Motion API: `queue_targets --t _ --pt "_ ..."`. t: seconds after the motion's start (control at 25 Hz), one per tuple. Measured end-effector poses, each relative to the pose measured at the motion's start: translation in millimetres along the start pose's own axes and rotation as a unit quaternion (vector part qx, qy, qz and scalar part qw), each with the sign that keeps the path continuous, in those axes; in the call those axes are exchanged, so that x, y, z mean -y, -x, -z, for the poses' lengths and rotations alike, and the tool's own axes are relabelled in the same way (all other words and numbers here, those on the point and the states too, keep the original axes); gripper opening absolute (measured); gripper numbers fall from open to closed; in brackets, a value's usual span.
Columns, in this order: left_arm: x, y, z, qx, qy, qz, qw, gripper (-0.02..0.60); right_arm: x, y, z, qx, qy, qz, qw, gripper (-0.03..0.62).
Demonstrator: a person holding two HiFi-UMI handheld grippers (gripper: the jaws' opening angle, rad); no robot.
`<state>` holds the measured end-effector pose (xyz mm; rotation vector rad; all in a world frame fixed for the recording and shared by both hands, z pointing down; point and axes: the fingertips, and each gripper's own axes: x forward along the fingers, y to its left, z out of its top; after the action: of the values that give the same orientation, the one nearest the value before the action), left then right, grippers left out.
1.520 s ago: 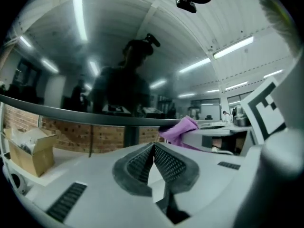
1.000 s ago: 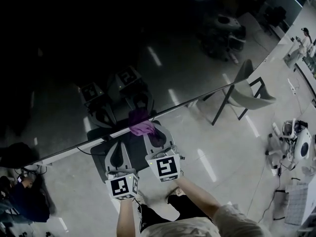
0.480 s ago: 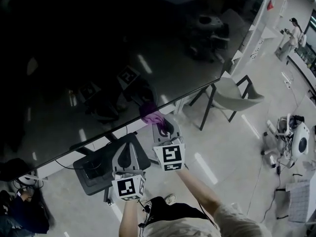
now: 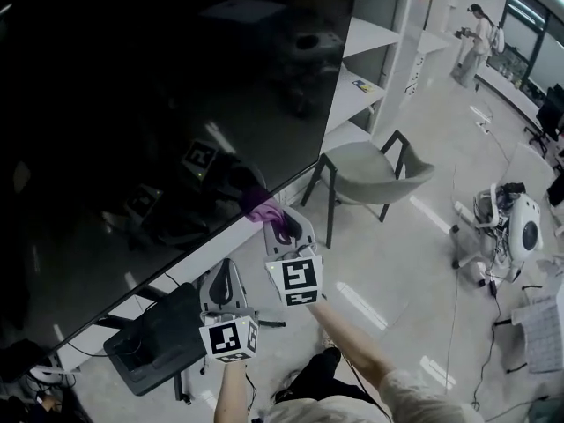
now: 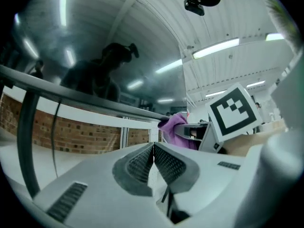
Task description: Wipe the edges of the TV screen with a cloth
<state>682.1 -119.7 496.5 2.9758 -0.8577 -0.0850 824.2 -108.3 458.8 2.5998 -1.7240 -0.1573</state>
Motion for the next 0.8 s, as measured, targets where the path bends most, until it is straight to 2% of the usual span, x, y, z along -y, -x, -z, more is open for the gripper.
queue_targets --t 0.08,0.2,0.32,0.4,0.56,0.68,0.8 --pt "22 -24 6 0.002 0.002 -0.002 1.0000 0.015 36 -4 0 -0.001 0.022 0.005 1.000 0.055" --pt "53 -58 7 0.010 0.014 -0.011 0.9998 0.015 74 -12 -3 0.002 0.052 -0.012 0.999 0.055" --pt "83 -87 5 0.013 0.010 -0.014 0.9998 0.015 101 -17 0 0.003 0.051 -0.030 0.998 0.055" --pt "96 -104 0 0.018 0.009 -0.021 0.9996 0.015 110 -21 0 0.002 0.055 -0.051 0.997 0.055" --pt "115 -133 -14 0.033 0.009 -0.032 0.9989 0.015 113 -21 -5 -0.007 0.119 -0.107 0.987 0.055" --pt "122 -146 -23 0.039 0.013 -0.042 0.9983 0.015 115 -19 0 -0.005 0.101 -0.131 0.986 0.055" --pt "131 -152 -33 0.046 0.020 -0.051 0.9974 0.015 125 -14 0 -0.023 0.115 -0.152 0.981 0.055"
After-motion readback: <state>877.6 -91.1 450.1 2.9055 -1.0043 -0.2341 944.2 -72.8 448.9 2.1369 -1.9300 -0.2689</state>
